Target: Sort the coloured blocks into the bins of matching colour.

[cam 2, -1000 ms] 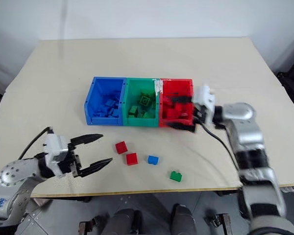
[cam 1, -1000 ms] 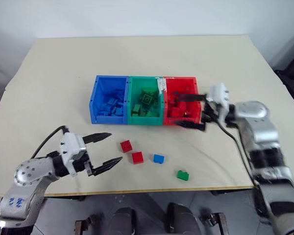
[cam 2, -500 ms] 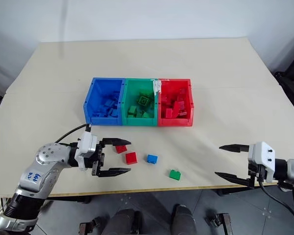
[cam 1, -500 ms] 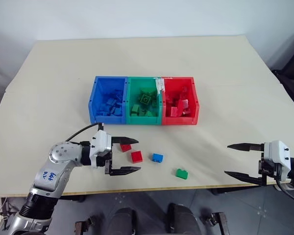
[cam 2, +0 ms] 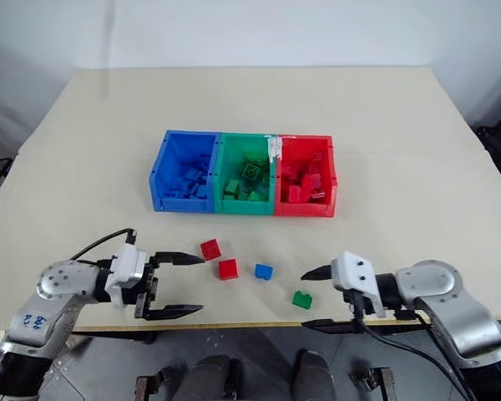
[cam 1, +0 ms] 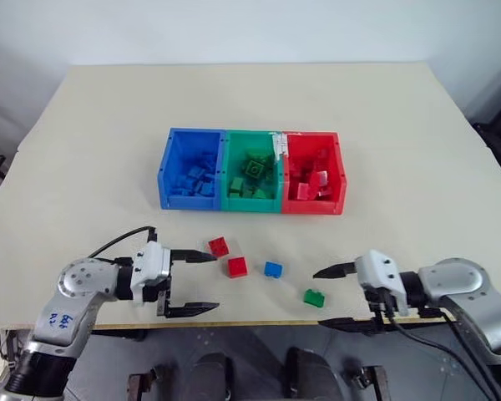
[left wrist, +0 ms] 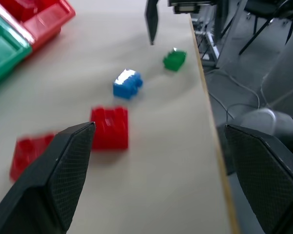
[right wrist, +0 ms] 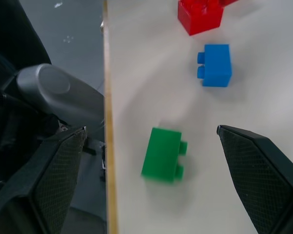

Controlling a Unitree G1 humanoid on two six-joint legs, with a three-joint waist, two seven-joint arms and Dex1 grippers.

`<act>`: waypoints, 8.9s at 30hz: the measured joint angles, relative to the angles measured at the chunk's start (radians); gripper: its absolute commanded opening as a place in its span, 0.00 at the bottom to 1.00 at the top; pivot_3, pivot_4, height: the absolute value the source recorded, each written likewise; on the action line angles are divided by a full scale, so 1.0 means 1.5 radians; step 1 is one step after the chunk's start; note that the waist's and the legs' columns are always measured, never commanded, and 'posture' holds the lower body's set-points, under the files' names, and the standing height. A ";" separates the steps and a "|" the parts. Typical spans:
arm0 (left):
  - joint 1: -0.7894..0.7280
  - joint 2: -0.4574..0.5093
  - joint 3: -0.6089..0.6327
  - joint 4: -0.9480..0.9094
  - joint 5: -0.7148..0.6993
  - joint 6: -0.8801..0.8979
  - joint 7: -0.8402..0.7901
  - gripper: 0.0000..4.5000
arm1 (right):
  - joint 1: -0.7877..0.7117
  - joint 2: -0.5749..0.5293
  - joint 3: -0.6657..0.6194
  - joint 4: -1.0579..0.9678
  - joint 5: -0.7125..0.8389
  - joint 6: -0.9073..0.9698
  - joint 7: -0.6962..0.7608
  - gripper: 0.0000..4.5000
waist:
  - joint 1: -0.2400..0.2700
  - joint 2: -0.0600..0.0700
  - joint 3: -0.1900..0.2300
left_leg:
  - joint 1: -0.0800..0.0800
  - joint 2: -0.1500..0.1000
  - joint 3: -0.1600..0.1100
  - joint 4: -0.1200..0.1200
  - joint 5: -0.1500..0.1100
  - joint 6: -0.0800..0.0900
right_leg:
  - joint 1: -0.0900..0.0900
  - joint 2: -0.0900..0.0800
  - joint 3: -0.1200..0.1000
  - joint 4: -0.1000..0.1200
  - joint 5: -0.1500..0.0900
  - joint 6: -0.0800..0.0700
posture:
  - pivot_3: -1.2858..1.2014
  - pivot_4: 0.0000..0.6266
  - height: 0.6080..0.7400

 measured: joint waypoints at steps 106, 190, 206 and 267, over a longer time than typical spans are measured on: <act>0.121 -0.052 0.165 -0.052 0.001 0.018 0.178 1.00 | -0.303 0.235 0.142 0.134 -0.071 0.117 -0.149 0.20 | -0.027 -0.002 -0.001 | 0.000 0.002 0.002 -0.001 0.000 0.000 | -0.002 0.001 0.000 0.002 0.000 -0.001 | 0.52 0.24 1.00; -0.339 -0.021 -0.313 -0.027 0.231 0.362 0.144 0.33 | 0.148 0.084 -0.208 -0.037 0.144 -0.118 -0.060 1.00 | -0.001 -0.002 -0.001 | 0.001 0.001 0.008 0.000 -0.001 0.000 | -0.001 0.001 -0.001 0.002 -0.001 -0.001 | 0.52 0.24 1.00; -0.667 -0.352 -0.188 0.466 0.219 0.075 0.258 0.33 | 0.164 0.260 -0.312 -0.051 0.084 -0.162 -0.378 1.00 | 0.015 -0.004 -0.001 | -0.002 0.000 0.007 0.007 -0.001 0.001 | -0.001 0.001 -0.001 0.004 0.000 0.000 | 0.52 0.24 1.00; -0.122 -0.077 -0.021 -0.014 0.129 0.257 0.308 0.99 | -0.039 0.076 -0.107 0.148 0.083 -0.168 0.001 1.00 | -0.006 -0.004 -0.001 | 0.000 0.001 0.004 0.006 -0.004 0.002 | -0.001 0.000 0.001 0.004 0.000 0.001 | 0.52 0.24 1.00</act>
